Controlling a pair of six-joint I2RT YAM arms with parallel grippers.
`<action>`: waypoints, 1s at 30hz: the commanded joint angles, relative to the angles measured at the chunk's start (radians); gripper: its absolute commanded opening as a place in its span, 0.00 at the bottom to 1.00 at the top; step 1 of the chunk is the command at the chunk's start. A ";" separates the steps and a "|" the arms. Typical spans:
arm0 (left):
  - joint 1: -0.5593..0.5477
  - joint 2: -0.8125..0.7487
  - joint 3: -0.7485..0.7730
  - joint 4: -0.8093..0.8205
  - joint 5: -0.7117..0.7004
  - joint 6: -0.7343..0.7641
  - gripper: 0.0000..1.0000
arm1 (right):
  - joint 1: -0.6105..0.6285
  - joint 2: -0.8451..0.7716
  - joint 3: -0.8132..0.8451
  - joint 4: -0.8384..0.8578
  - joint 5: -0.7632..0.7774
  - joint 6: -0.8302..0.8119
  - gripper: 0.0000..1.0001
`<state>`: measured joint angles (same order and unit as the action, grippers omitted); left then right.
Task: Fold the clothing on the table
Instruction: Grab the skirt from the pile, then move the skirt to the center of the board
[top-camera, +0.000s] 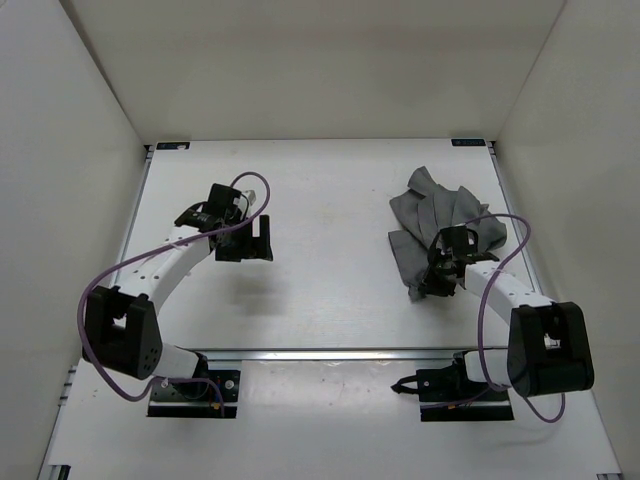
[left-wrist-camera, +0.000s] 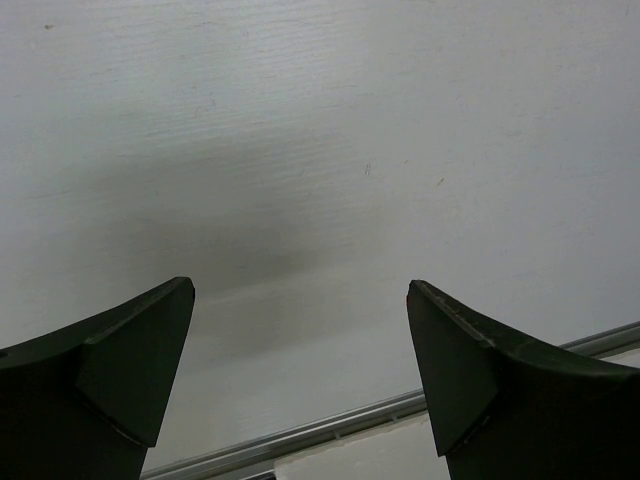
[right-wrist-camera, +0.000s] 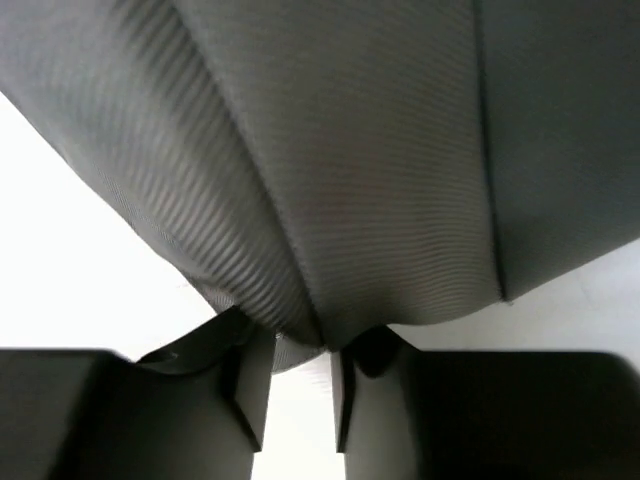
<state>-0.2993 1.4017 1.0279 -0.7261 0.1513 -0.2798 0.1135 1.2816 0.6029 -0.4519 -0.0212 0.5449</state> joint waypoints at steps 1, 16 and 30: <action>0.014 0.008 0.038 -0.003 0.016 0.008 0.99 | -0.017 0.016 0.000 0.045 0.020 -0.023 0.16; 0.066 0.059 0.092 0.079 0.083 -0.004 0.99 | -0.022 0.327 0.757 -0.101 -0.184 -0.316 0.00; 0.155 0.063 0.216 0.180 0.189 -0.059 0.99 | 0.228 0.313 1.432 0.069 -0.493 -0.494 0.00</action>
<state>-0.1825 1.5143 1.1969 -0.5976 0.2478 -0.3061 0.3157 1.8256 2.0567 -0.6243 -0.3820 0.0837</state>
